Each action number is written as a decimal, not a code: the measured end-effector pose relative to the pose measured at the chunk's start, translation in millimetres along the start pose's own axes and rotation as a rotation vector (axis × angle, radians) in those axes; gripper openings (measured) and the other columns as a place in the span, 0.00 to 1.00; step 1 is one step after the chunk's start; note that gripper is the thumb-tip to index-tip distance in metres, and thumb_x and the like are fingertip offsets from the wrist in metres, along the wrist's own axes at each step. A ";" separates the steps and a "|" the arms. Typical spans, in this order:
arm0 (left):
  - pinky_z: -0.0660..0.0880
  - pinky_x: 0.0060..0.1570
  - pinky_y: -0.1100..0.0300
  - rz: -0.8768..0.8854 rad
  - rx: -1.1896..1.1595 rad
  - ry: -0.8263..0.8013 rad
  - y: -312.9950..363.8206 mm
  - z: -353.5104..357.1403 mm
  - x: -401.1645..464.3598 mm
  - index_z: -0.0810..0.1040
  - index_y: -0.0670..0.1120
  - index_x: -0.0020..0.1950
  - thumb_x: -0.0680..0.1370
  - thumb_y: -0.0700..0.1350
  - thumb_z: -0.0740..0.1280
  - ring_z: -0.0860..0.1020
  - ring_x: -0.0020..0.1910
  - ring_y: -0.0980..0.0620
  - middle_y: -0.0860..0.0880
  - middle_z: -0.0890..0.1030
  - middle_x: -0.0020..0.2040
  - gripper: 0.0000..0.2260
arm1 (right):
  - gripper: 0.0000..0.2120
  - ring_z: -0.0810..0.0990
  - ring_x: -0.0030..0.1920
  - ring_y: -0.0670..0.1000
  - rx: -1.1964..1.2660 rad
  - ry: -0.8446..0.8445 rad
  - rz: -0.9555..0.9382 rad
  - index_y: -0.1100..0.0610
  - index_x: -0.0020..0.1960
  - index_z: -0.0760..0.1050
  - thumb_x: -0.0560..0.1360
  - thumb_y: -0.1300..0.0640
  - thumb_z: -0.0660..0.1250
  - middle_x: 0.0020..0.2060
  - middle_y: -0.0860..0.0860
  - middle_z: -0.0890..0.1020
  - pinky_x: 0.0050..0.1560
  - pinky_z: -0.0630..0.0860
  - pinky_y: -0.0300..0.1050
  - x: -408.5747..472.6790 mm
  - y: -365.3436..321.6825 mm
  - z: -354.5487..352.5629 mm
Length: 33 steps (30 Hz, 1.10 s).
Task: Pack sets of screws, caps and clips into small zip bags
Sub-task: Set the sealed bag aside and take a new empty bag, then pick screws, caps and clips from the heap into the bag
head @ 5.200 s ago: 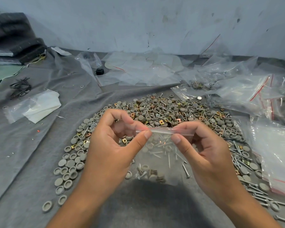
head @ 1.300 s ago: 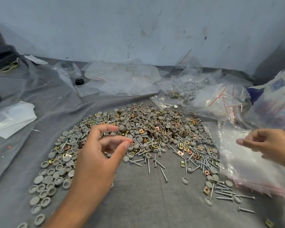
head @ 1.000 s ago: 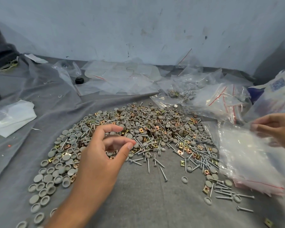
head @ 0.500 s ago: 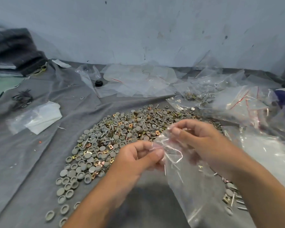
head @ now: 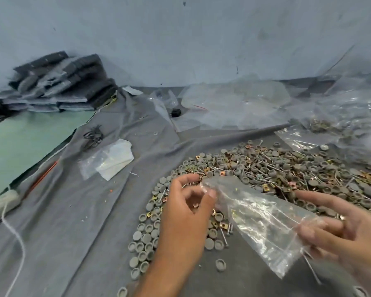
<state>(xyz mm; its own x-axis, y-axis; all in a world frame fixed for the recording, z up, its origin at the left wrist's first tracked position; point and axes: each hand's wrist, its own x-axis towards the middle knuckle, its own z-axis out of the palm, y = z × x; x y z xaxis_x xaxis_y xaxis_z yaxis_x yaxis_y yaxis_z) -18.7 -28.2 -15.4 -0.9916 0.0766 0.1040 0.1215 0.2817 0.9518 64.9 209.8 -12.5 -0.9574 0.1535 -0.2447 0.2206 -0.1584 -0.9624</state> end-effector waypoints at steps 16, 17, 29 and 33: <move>0.75 0.52 0.57 0.437 0.433 -0.367 1.4 22.7 -26.4 0.80 0.61 0.53 0.72 0.67 0.68 0.78 0.47 0.64 0.67 0.80 0.49 0.15 | 0.22 0.86 0.39 0.52 -0.251 0.095 -0.298 0.42 0.52 0.77 0.61 0.44 0.79 0.40 0.53 0.86 0.39 0.80 0.39 -5.3 8.6 31.7; 0.76 0.52 0.56 0.426 0.444 -0.408 0.7 21.8 -27.4 0.80 0.61 0.55 0.73 0.66 0.68 0.78 0.47 0.63 0.67 0.81 0.49 0.15 | 0.22 0.86 0.39 0.51 -0.277 0.100 -0.291 0.42 0.52 0.77 0.61 0.43 0.79 0.40 0.52 0.86 0.39 0.80 0.38 -5.9 9.8 32.0; 0.79 0.50 0.60 0.428 0.599 -0.451 -3.6 23.9 -30.8 0.70 0.64 0.70 0.73 0.48 0.66 0.78 0.48 0.62 0.62 0.82 0.52 0.26 | 0.23 0.84 0.35 0.47 -0.210 0.055 -0.145 0.45 0.53 0.78 0.60 0.54 0.80 0.47 0.47 0.85 0.38 0.79 0.36 1.1 21.5 29.4; 0.77 0.44 0.61 0.507 0.606 -0.340 -4.8 27.8 -30.2 0.72 0.60 0.64 0.74 0.45 0.70 0.79 0.40 0.60 0.59 0.83 0.45 0.21 | 0.25 0.84 0.35 0.47 -0.229 0.036 -0.132 0.47 0.55 0.77 0.65 0.66 0.81 0.46 0.46 0.84 0.40 0.81 0.40 3.1 25.3 31.7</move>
<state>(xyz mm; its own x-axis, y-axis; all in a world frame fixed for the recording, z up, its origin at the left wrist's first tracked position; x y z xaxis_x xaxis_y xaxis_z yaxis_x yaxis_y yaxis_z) 11.8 -5.2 -31.1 -0.7564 0.5859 0.2907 0.6443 0.5908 0.4857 61.6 175.3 -33.9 -0.9744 0.1932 -0.1152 0.1345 0.0899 -0.9868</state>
